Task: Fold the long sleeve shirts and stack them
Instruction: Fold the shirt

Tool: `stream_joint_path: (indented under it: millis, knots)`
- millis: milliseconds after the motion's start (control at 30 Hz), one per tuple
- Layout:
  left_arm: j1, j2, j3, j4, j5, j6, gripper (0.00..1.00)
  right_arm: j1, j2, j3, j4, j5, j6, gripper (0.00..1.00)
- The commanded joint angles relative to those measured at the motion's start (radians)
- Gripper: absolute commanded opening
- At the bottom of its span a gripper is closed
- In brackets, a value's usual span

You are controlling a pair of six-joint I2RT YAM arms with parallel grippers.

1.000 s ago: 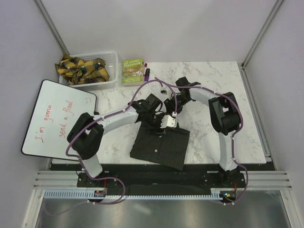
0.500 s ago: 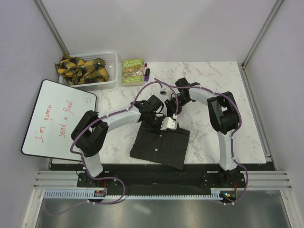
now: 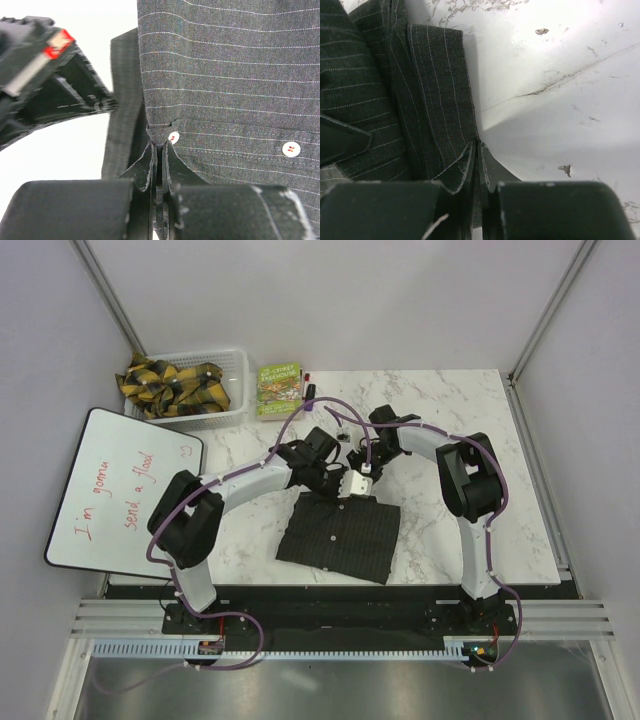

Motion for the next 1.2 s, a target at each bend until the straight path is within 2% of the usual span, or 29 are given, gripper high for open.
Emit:
stream_joint_path:
  millis: [0, 567, 800, 900, 933, 1033, 1167]
  knots:
    - [0.021, 0.005, 0.034, 0.112, -0.024, 0.035, 0.02, 0.007, 0.022, -0.011, -0.018, -0.018, -0.034, 0.11]
    - [0.034, 0.048, 0.019, 0.247, -0.001, 0.073, 0.02, 0.006, 0.042, 0.018, -0.018, -0.03, -0.034, 0.1]
    - [0.035, 0.073, -0.029, 0.31, -0.04, 0.099, 0.02, 0.006, 0.051, 0.032, -0.014, -0.03, -0.03, 0.08]
    - [0.04, 0.096, -0.029, 0.352, -0.073, 0.087, 0.13, 0.006, 0.052, 0.04, -0.009, -0.02, -0.028, 0.07]
    - [0.047, 0.099, -0.024, 0.357, -0.079, 0.078, 0.22, 0.004, 0.054, 0.047, -0.004, -0.015, -0.023, 0.07]
    - [0.073, 0.072, -0.006, 0.346, -0.077, 0.006, 0.42, -0.002, 0.057, 0.06, 0.035, 0.013, 0.007, 0.04]
    - [0.119, 0.001, -0.01, 0.311, -0.093, -0.109, 0.52, -0.014, 0.084, 0.126, 0.074, 0.046, 0.036, 0.01]
